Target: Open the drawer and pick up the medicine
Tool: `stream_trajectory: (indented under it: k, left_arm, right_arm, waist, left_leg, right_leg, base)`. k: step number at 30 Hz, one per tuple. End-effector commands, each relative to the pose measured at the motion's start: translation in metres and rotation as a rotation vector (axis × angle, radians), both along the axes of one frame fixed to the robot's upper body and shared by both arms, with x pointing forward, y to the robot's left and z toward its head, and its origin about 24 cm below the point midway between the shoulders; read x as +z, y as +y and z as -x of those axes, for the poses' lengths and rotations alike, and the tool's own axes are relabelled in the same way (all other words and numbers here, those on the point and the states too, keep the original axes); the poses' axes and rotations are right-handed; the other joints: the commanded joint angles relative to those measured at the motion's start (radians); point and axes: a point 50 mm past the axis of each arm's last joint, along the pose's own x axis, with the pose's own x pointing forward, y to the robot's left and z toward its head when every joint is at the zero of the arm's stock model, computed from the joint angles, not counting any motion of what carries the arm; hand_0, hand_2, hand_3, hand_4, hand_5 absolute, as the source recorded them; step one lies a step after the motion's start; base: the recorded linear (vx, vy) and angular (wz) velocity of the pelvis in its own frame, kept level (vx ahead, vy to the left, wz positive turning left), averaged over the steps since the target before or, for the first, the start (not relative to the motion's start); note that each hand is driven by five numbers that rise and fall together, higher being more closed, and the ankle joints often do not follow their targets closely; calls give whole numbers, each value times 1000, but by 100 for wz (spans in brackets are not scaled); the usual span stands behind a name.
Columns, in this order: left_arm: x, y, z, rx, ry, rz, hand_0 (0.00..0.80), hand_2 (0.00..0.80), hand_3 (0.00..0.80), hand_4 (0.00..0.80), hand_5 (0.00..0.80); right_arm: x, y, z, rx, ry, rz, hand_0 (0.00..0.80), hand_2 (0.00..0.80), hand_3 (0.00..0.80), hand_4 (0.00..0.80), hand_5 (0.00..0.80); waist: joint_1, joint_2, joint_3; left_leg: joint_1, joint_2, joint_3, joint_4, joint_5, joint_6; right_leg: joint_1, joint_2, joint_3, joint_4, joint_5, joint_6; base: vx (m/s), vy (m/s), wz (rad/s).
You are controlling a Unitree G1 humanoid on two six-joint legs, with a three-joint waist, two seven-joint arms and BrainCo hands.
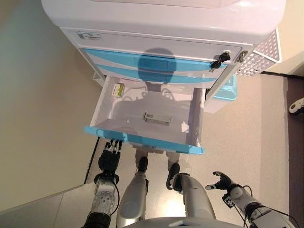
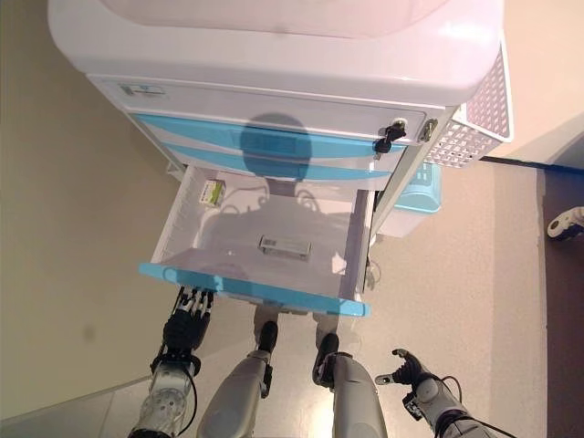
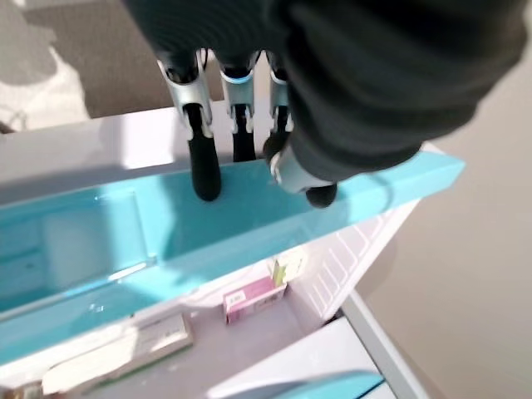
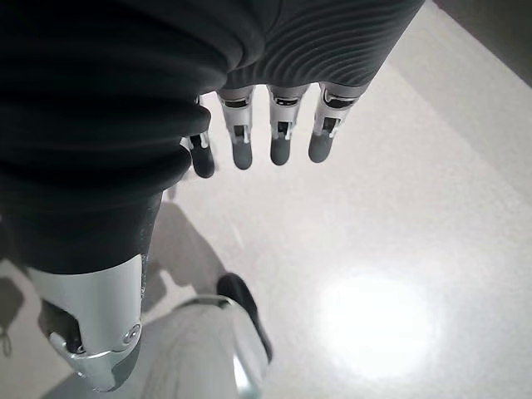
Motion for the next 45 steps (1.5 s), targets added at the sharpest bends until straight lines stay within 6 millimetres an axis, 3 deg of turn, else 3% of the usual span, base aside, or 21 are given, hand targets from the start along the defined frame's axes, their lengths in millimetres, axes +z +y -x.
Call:
stream_trajectory:
  k: [1,10,17,18,19,20,21,22,31,37,42,43,44,45]
  left_arm:
    - [20,76,19,295,-95,-94,800,800,800,800,800]
    - [-16,80,44,227,131,-149,800,800,800,800,800]
    - [-51,89,77,125,410,-262,800,800,800,800,800]
    - [-63,88,91,98,504,-268,543,543,543,543,543]
    - [-67,87,97,75,543,-281,612,612,612,612,612]
    - [-74,84,105,27,601,-302,480,480,480,480,480]
    - [-79,82,112,-5,651,-313,107,107,107,107,107]
    - [-82,82,117,-16,690,-320,0,0,0,0,0]
    - [-92,83,129,-90,929,-449,0,0,0,0,0]
    - [-95,85,144,-148,1047,-515,0,0,0,0,0]
    - [-99,81,155,-335,1165,-654,0,0,0,0,0]
    - [-101,75,151,-509,1170,-786,0,0,0,0,0]
    - [-101,75,150,-509,1170,-787,0,0,0,0,0]
    - [-101,69,144,-616,1150,-886,0,0,0,0,0]
  right_arm:
    - [-2,-22,20,-4,78,86,0,0,0,0,0]
    - [-1,-24,21,-37,61,78,0,0,0,0,0]
    - [4,-19,8,-35,-1,47,0,0,0,0,0]
    - [5,-17,5,-31,-16,38,0,0,0,0,0]
    - [6,-15,3,-24,-26,31,0,0,0,0,0]
    - [6,-15,2,-18,-28,30,0,0,0,0,0]
    - [7,-14,1,-13,-31,26,0,0,0,0,0]
    - [7,-13,0,-10,-34,22,0,0,0,0,0]
    - [0,9,-1,-42,-54,-56,0,0,0,0,0]
    - [-6,10,10,-124,-46,-84,0,0,0,0,0]
    - [-8,1,22,-219,-51,-70,0,0,0,0,0]
    - [-8,-3,24,-240,-57,-66,0,0,0,0,0]
    - [-8,-3,24,-240,-57,-66,0,0,0,0,0]
    - [-5,-6,22,-243,-75,-60,0,0,0,0,0]
  waist:
    - [17,-14,-58]
    - [5,-4,-66]
    - [-15,-14,-66]
    - [-23,-17,-64]
    - [-29,-19,-63]
    - [-35,-21,-63]
    - [-40,-23,-63]
    - [-43,-26,-63]
    - [-71,-53,-80]
    - [-81,-62,-112]
    - [-93,-66,-141]
    - [-99,-68,-144]
    - [-98,-68,-146]
    - [-101,-68,-149]
  left_leg:
    - [-56,-85,39,16,22,88]
    - [-44,-79,43,24,9,86]
    - [-39,-74,60,25,4,90]
    - [-41,-72,68,25,3,92]
    - [-43,-71,73,26,3,94]
    - [-44,-69,78,26,3,95]
    - [-43,-69,82,23,2,96]
    - [-42,-68,86,20,2,97]
    - [22,-65,124,-53,11,98]
    - [82,-64,152,-113,20,100]
    - [155,-70,184,-163,18,100]
    - [182,-69,197,-176,16,100]
    - [179,-69,198,-176,17,100]
    - [191,-69,205,-181,16,101]
  right_leg:
    - [54,-26,39,-83,119,121]
    - [63,-22,56,-82,111,121]
    - [67,-13,89,-108,128,121]
    - [61,-10,101,-115,134,122]
    - [59,-9,106,-118,139,123]
    - [57,-8,111,-125,145,124]
    - [56,-6,115,-131,149,126]
    - [56,-4,122,-139,153,127]
    - [107,8,161,-233,203,143]
    - [152,11,186,-296,232,162]
    - [209,10,210,-352,254,180]
    - [230,11,219,-364,259,186]
    - [227,11,219,-366,261,186]
    - [235,11,226,-372,266,191]
  base:
    - [0,0,0]
    - [12,-1,0]
    - [7,20,-3]
    - [-14,46,-12]
    - [-18,65,-14]
    - [-11,54,-10]
    - [-5,53,-17]
    - [0,57,-22]
    - [27,67,-18]
    - [64,72,-26]
    - [92,79,-22]
    - [33,31,-21]
    - [49,53,-25]
    - [24,34,-24]
